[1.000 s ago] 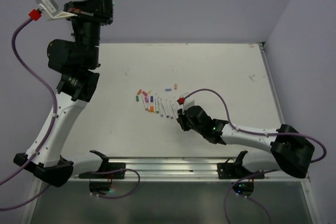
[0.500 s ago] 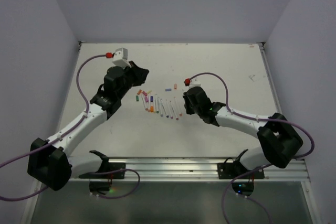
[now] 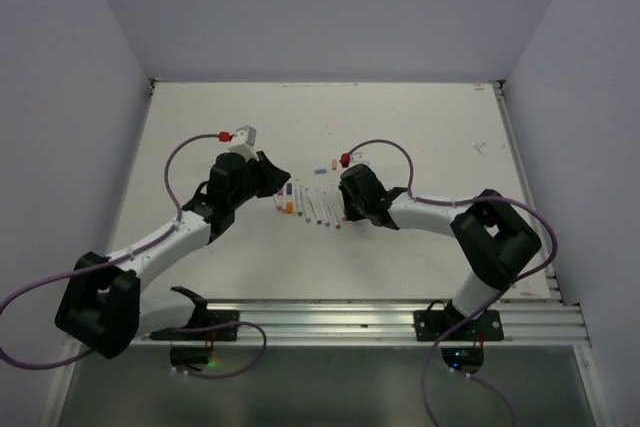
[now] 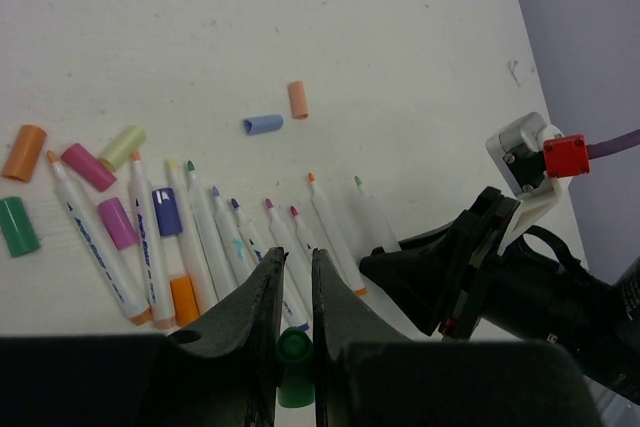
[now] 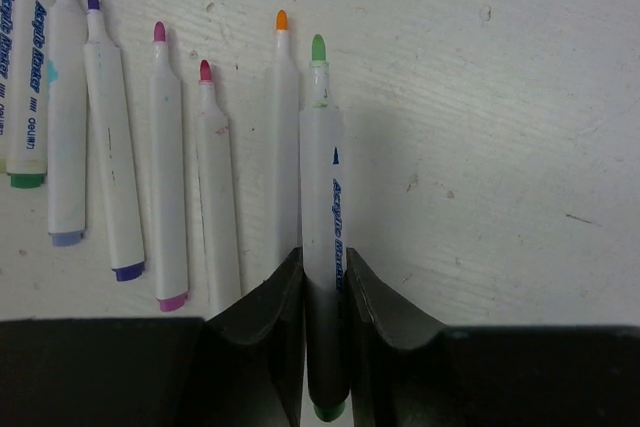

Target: Open the pen caps

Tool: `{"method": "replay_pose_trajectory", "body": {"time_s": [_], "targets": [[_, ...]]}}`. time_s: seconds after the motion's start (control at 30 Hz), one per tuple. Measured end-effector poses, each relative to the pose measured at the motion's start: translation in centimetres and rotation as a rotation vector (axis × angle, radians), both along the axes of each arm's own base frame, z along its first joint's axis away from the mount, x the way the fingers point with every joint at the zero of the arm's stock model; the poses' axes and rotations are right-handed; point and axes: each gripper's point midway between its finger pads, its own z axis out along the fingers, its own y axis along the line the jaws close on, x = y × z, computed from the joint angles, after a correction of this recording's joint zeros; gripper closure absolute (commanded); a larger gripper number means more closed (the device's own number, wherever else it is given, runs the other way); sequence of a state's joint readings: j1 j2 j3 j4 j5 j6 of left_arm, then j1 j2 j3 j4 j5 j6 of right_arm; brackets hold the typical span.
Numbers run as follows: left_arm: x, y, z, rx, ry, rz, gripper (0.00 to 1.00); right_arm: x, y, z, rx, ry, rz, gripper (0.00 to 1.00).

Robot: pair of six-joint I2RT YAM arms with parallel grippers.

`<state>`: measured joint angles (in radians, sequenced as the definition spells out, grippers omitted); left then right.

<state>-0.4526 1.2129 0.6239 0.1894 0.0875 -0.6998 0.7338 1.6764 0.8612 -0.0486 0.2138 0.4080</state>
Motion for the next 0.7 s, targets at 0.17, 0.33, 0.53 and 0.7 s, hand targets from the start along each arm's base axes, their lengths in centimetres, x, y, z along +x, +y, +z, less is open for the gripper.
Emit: {"method": "replay_pose_trajectory", "body": {"time_s": [0.17,0.33,0.53,0.7], "targets": [[0.5,-0.7,-0.7,-0.019,0.010,-0.015,1.00,-0.2,0.4,0.1,0.019,0.010,0.009,0.62],[0.9,-1.3,-2.9,-0.013,0.053,-0.029,1.00,-0.3,0.4,0.5,0.028,0.011,0.004,0.56],[1.7,-2.4,-6.2,0.018,0.123,-0.044,1.00,-0.5,-0.1,3.5,0.060,-0.032,-0.008,0.46],[4.1,-4.1,-6.7,0.017,0.112,-0.059,1.00,-0.6,-1.0,8.3,0.117,-0.139,-0.029,0.44]]}}
